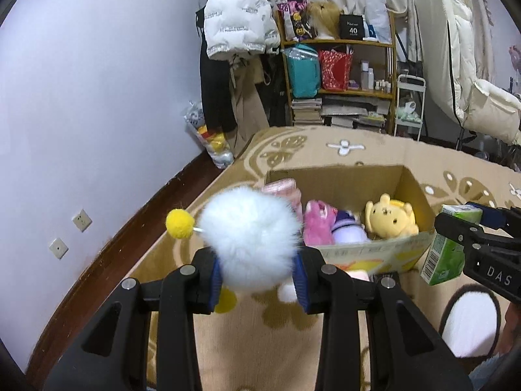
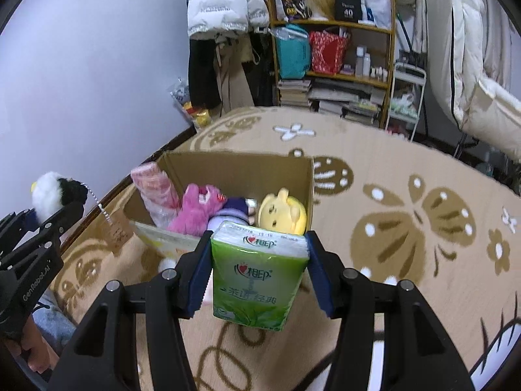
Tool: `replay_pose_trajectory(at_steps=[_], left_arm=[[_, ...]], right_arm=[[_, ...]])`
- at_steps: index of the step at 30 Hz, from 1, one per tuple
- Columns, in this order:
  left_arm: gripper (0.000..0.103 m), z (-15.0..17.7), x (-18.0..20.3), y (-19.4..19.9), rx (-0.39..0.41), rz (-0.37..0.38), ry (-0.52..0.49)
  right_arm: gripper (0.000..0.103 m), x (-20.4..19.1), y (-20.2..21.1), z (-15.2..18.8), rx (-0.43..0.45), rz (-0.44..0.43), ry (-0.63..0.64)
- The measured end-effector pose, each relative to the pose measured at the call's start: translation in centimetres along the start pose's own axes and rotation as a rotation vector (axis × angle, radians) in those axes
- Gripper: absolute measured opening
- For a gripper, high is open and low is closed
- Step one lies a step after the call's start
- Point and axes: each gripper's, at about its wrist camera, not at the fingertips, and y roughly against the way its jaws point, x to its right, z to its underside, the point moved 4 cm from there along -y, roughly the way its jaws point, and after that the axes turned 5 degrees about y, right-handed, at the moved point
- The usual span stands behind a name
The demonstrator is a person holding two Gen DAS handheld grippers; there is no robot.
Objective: Organize soft objects
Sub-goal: 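Carry the pompom plush and green tissue pack over the box and release both inside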
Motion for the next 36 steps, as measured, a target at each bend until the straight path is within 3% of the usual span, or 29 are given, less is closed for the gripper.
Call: replay_pose_trajectory(at_steps=[16, 23, 36], left_arm=[[0.035, -5.0, 1.7, -4.1, 0.027, -0.027, -0.046], [0.035, -5.7, 3.1, -7.5, 0.010, -0.018, -0.081], [0.036, -5.2, 5.0, -11.3, -0.024, 0.092, -0.084]], right_arm=[[0.058, 0.2, -1.8, -7.3, 0.089, 0.054, 0.110], [0.058, 0.3, -4.7, -7.2, 0.096, 0.027, 0.109], [0.058, 1.5, -8.4, -6.0, 0.064, -0.040, 0.048]])
